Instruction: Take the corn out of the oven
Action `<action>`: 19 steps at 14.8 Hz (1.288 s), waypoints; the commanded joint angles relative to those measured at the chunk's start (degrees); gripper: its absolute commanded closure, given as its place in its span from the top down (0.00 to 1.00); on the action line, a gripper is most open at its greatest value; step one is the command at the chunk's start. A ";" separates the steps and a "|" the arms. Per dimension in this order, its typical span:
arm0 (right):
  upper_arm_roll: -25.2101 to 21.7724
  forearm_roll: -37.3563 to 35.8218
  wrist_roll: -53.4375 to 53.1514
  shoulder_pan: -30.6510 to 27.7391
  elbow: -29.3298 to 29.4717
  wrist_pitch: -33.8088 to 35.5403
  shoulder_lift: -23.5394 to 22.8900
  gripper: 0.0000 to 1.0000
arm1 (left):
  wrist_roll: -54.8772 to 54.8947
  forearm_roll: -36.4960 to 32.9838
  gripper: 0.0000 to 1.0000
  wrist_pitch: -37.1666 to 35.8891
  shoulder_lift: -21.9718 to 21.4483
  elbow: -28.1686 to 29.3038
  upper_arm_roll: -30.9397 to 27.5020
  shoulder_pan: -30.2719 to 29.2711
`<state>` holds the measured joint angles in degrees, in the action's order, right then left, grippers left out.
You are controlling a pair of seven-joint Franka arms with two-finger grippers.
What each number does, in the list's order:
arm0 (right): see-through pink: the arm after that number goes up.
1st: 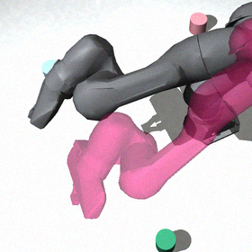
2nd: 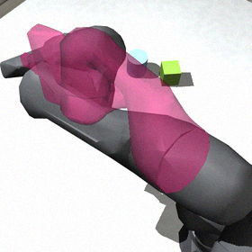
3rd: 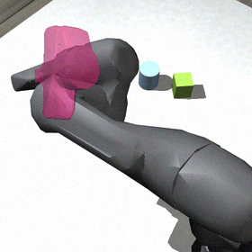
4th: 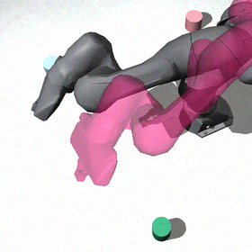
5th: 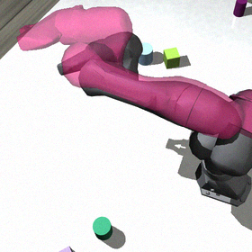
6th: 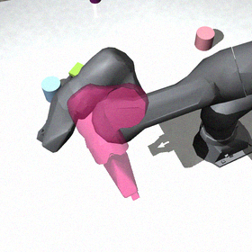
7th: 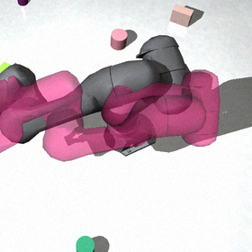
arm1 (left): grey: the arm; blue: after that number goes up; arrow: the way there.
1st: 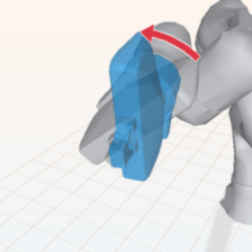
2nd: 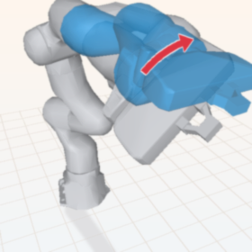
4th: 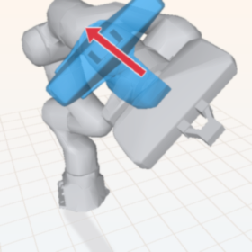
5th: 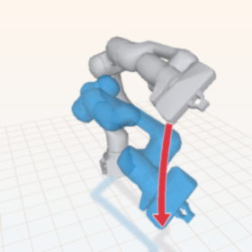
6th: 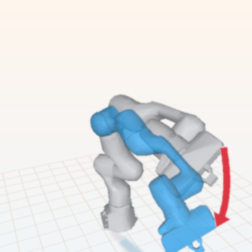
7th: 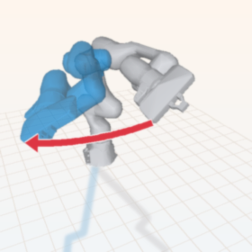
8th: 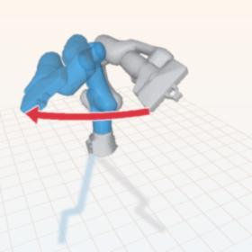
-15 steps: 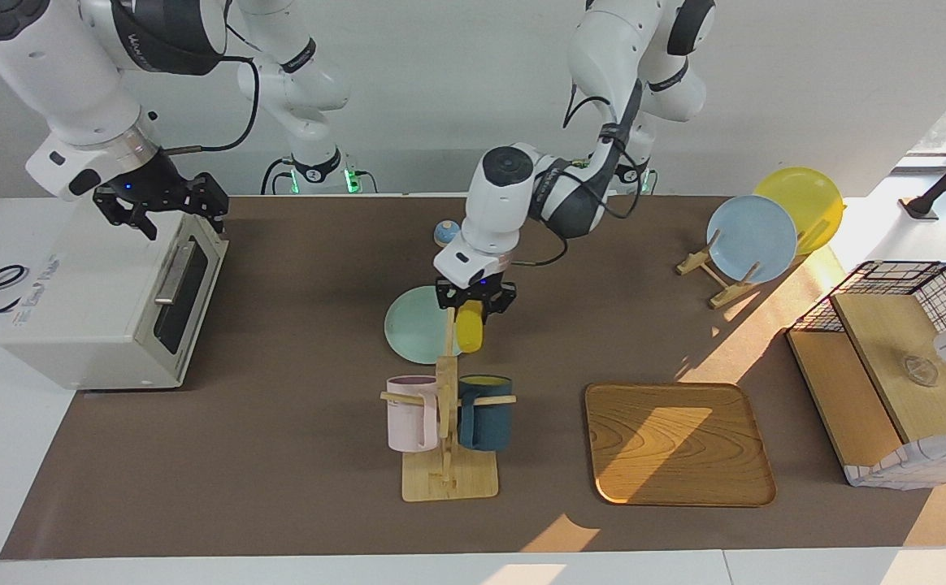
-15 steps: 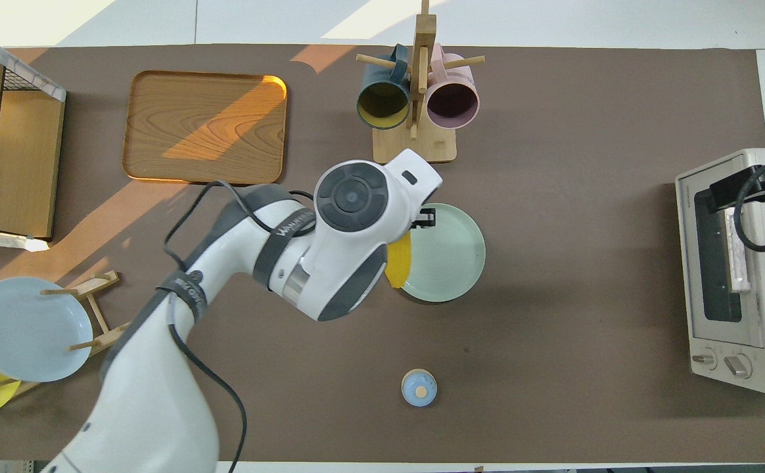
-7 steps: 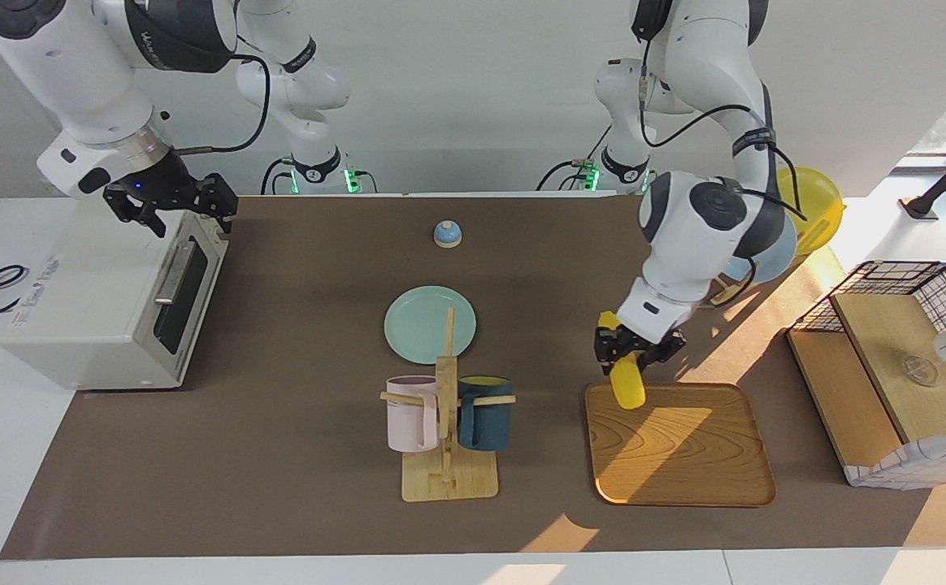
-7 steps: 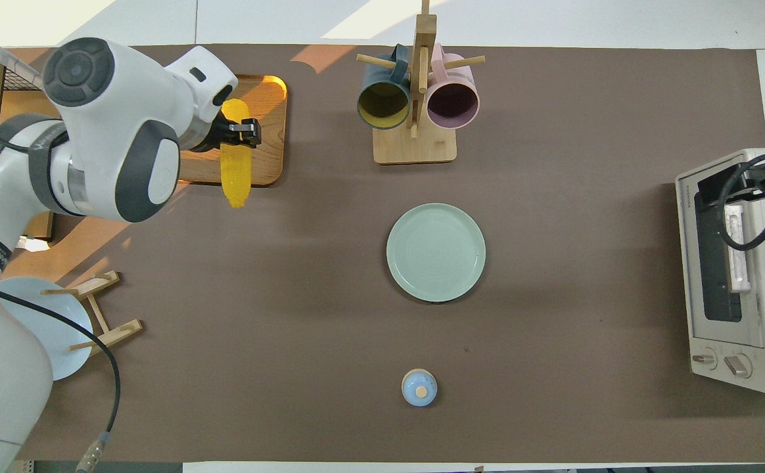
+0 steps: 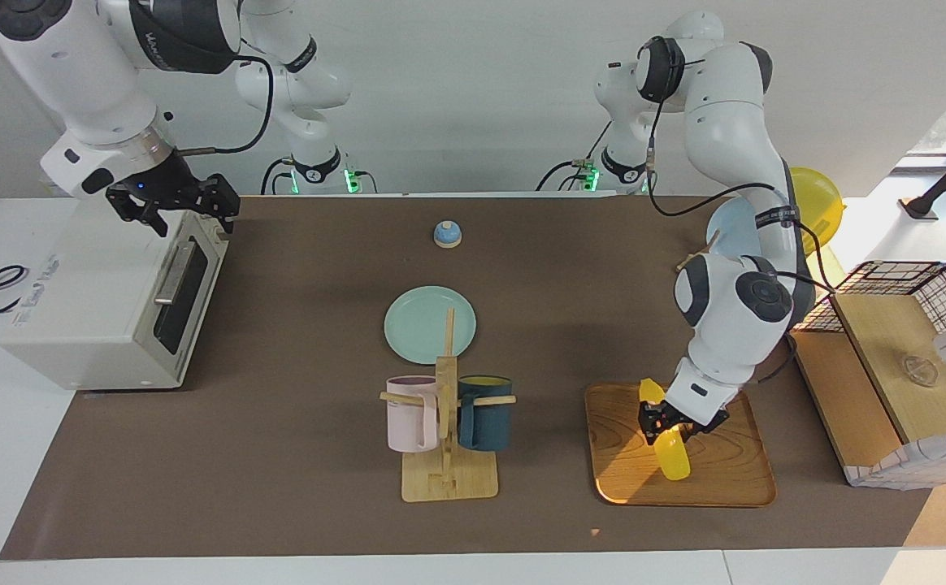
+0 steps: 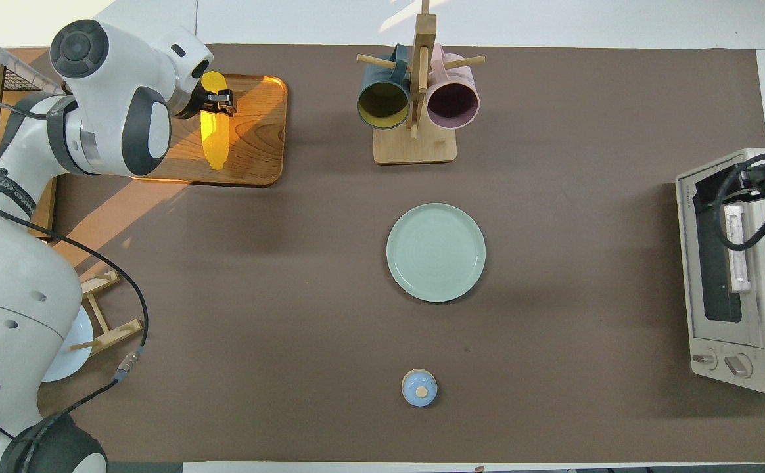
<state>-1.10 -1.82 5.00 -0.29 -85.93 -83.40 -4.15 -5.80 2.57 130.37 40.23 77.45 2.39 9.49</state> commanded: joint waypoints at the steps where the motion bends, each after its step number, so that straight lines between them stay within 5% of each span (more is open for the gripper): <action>1: -0.39 0.68 -0.87 0.65 0.50 2.01 0.10 1.00 | 0.79 -1.43 0.00 1.11 0.20 -0.72 0.69 -0.61; 4: -0.39 0.68 -0.87 0.21 0.06 3.69 0.80 1.00 | 1.31 -2.22 0.00 2.08 -0.32 1.56 0.60 -0.61; 5: -0.31 0.68 -1.04 0.12 -0.63 3.69 1.16 1.00 | 1.49 -2.48 0.43 1.64 -0.50 1.57 0.51 -0.70; 6: -0.39 0.68 -1.13 0.03 -0.99 3.60 1.33 1.00 | 1.75 -2.49 0.99 0.86 -0.59 1.31 0.51 -0.79; 11: -0.31 0.68 -0.69 -0.32 -1.08 3.16 1.42 1.00 | 1.05 -1.78 1.00 -4.58 -5.76 0.95 0.51 -1.92; 19: -0.13 0.59 -0.52 0.21 -0.99 2.98 1.51 1.00 | -3.61 -2.31 1.00 -30.84 -22.54 1.65 0.25 -2.55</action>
<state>-1.27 -1.81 4.90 -0.15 -86.08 -80.52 -3.63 -7.66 1.29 104.85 22.12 76.84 2.50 6.91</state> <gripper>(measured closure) 0.000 0.000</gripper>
